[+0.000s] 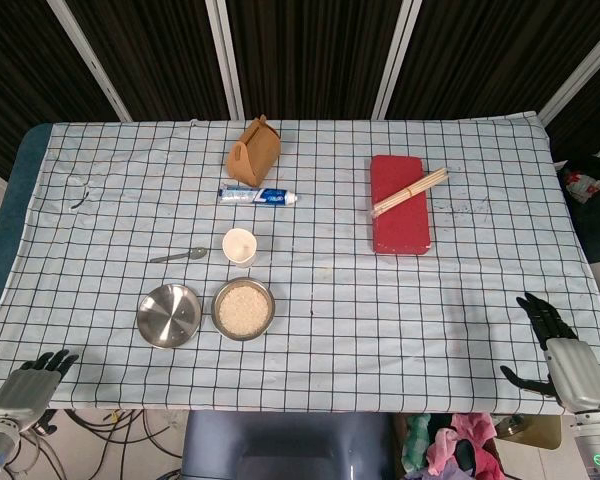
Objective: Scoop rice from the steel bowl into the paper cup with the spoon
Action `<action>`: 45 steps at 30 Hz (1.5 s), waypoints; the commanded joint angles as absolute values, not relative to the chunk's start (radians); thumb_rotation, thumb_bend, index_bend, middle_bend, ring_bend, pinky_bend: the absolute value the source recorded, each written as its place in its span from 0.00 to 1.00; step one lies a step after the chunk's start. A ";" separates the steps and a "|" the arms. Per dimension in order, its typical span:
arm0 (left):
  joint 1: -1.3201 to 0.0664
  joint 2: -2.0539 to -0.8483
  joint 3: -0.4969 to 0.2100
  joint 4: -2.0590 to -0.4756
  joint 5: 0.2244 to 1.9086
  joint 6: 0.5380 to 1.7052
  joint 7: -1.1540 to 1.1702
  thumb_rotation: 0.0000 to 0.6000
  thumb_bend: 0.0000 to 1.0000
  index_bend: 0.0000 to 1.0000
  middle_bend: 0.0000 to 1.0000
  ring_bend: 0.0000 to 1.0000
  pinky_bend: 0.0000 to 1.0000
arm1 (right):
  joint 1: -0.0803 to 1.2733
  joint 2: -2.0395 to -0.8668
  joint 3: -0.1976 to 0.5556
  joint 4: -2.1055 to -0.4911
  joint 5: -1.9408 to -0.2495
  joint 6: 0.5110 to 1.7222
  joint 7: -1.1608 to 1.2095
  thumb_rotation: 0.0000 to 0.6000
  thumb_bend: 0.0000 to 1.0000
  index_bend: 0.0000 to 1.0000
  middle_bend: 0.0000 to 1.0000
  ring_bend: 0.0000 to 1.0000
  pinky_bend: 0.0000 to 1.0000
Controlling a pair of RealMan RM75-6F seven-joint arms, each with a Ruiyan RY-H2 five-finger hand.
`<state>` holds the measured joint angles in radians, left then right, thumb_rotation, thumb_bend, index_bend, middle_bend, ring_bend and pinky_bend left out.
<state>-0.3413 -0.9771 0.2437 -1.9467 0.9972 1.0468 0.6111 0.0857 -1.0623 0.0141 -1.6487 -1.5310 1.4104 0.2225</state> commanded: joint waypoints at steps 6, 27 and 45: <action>-0.346 -0.975 0.246 -1.951 0.981 1.039 0.621 1.00 0.11 0.03 0.00 0.00 0.16 | 0.085 -1.062 0.013 -1.649 -1.532 1.410 0.221 1.00 0.16 0.00 0.00 0.00 0.18; -0.305 -0.982 0.112 -2.015 1.164 1.248 0.465 1.00 0.11 0.05 0.09 0.09 0.22 | 0.089 -1.060 0.023 -1.652 -1.509 1.400 0.243 1.00 0.16 0.00 0.00 0.00 0.18; -0.652 -1.147 -0.221 -1.964 0.625 1.246 0.806 1.00 0.15 0.19 0.44 0.46 0.53 | 0.091 -1.046 0.025 -1.676 -1.490 1.378 0.277 1.00 0.16 0.00 0.00 0.00 0.18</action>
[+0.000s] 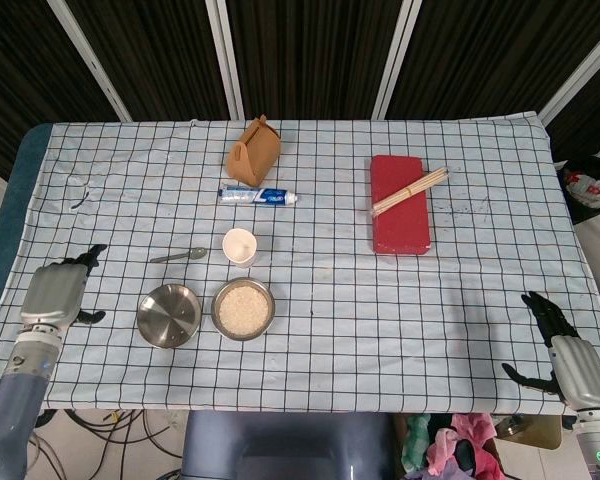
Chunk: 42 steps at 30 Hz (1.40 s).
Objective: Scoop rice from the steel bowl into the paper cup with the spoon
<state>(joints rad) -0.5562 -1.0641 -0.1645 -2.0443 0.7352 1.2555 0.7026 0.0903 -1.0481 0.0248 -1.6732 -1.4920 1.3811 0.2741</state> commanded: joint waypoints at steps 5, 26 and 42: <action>-0.723 -1.227 -0.242 -1.865 0.552 1.247 0.878 1.00 0.18 0.30 0.70 0.70 0.74 | 0.091 -1.044 0.026 -1.679 -1.486 1.377 0.282 1.00 0.16 0.00 0.00 0.00 0.18; -0.915 -1.525 -0.294 -1.438 0.252 1.198 1.046 1.00 0.30 0.46 1.00 0.96 0.98 | 0.092 -1.032 0.036 -1.691 -1.466 1.366 0.322 1.00 0.16 0.00 0.00 0.00 0.18; -0.961 -1.643 -0.299 -1.235 0.178 1.095 1.074 1.00 0.32 0.49 1.00 0.96 0.98 | 0.090 -1.029 0.041 -1.694 -1.457 1.364 0.333 1.00 0.16 0.00 0.00 0.00 0.18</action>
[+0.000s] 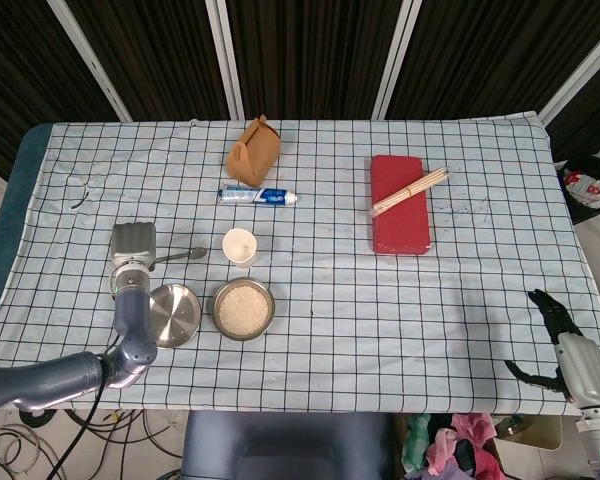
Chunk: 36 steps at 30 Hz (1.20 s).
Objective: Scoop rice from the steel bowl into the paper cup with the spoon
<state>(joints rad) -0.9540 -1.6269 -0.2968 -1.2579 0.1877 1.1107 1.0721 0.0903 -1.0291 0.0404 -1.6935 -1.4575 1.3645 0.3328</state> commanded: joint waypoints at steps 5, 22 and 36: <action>-0.973 -1.677 -0.293 -1.180 0.175 1.069 1.085 1.00 0.32 0.50 1.00 0.96 0.98 | 0.090 -1.027 0.041 -1.695 -1.456 1.363 0.337 1.00 0.16 0.00 0.00 0.00 0.18; -0.985 -1.756 -0.292 -1.069 0.181 1.025 1.091 1.00 0.35 0.53 1.00 0.96 0.99 | 0.088 -1.025 0.046 -1.697 -1.450 1.362 0.352 1.00 0.16 0.00 0.00 0.00 0.18; -0.981 -1.768 -0.301 -1.054 0.190 1.017 1.099 1.00 0.38 0.54 1.00 0.96 0.99 | 0.086 -1.026 0.049 -1.697 -1.448 1.365 0.351 1.00 0.16 0.00 0.00 0.00 0.18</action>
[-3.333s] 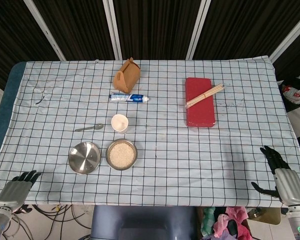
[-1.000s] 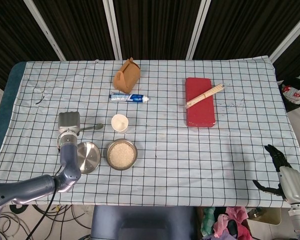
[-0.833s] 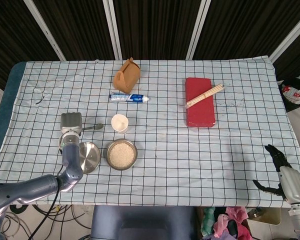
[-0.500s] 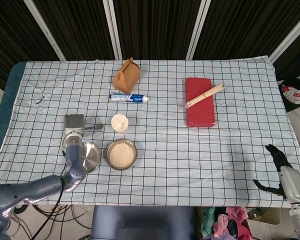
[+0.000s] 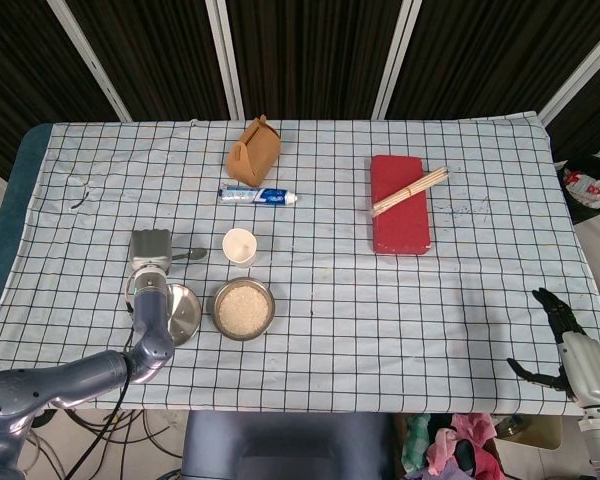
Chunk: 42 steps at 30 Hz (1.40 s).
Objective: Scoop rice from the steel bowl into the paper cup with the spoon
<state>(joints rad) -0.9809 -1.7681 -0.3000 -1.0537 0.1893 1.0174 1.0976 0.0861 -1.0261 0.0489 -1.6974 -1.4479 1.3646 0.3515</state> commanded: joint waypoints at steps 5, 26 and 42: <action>-0.979 -1.768 -0.302 -1.058 0.198 1.018 1.100 1.00 0.41 0.54 1.00 0.96 0.99 | 0.086 -1.027 0.050 -1.697 -1.448 1.365 0.351 1.00 0.16 0.00 0.00 0.00 0.18; -0.928 -1.576 -0.260 -1.445 0.513 1.268 1.041 1.00 0.42 0.62 1.00 0.97 0.99 | 0.085 -1.026 0.051 -1.700 -1.448 1.362 0.362 1.00 0.16 0.00 0.00 0.00 0.18; -1.011 -1.480 -0.143 -1.782 0.625 1.399 1.394 1.00 0.44 0.68 1.00 0.98 1.00 | 0.084 -1.021 0.054 -1.706 -1.444 1.361 0.379 1.00 0.16 0.00 0.00 0.00 0.18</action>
